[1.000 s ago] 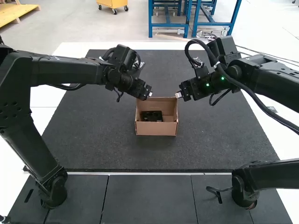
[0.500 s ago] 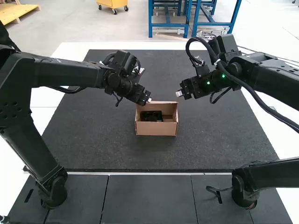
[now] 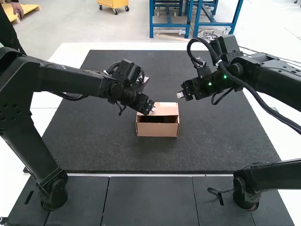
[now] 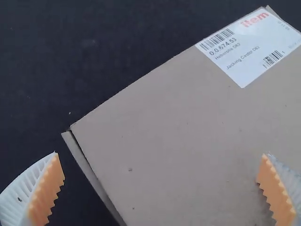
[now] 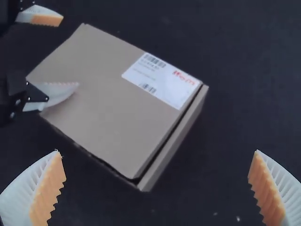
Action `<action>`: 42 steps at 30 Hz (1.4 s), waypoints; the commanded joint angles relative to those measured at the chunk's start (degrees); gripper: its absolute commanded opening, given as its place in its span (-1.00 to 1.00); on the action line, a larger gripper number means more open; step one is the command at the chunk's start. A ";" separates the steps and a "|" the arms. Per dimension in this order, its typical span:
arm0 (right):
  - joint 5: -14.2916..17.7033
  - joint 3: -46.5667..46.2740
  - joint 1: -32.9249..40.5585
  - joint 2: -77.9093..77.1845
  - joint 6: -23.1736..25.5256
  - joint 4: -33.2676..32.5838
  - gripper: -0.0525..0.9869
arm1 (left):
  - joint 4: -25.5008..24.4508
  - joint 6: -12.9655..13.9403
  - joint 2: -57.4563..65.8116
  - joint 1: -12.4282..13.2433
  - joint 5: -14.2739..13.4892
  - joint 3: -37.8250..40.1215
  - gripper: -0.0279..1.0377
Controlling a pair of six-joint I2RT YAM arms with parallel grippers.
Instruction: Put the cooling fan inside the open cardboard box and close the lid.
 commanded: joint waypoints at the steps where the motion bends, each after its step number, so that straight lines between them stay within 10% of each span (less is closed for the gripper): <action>1: -1.25 0.76 -0.62 0.16 0.42 -0.08 0.82 | 0.90 -0.45 1.44 -0.53 0.42 -1.43 0.87; 19: -1.78 0.58 -0.71 -0.19 0.51 -0.70 0.82 | 5.82 -0.80 2.58 -1.23 -2.57 -5.91 0.87; 30: -1.78 2.43 -1.14 -1.34 1.04 -2.28 0.82 | -0.86 -3.70 -1.37 0.18 -3.80 1.21 0.87; 38: -3.27 3.57 -5.54 -5.03 0.51 2.12 0.85 | -2.53 -3.61 -3.84 2.46 -16.19 6.48 0.87; 42: -5.20 4.45 -7.65 -6.26 0.25 4.58 0.85 | -3.67 -4.05 -7.18 2.72 -17.42 7.80 0.87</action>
